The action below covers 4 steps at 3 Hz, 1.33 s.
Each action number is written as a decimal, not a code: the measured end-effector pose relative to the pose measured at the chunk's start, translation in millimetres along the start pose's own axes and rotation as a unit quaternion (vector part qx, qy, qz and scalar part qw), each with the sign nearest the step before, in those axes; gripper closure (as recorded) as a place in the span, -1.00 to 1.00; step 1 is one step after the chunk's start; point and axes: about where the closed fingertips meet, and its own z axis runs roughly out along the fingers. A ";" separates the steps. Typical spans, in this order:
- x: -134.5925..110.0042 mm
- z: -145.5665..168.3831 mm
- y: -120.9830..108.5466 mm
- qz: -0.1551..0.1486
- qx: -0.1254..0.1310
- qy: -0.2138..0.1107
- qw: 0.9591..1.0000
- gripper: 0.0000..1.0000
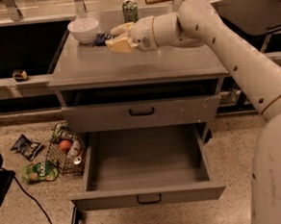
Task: Place rxbar blueberry into middle drawer
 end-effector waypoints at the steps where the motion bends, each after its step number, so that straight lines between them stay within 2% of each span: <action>1: -5.6 -20.5 59.6 -0.015 -0.039 0.018 0.999 1.00; 2: 9.8 -36.0 103.7 0.012 -0.044 0.037 0.998 1.00; 3: 30.4 -28.7 120.9 0.023 -0.061 0.052 0.997 1.00; 4: 29.5 -28.8 120.4 0.022 -0.060 0.051 0.997 1.00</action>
Offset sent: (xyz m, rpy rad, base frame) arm -0.1673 -0.0195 -0.0572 -0.1036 0.1801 0.0293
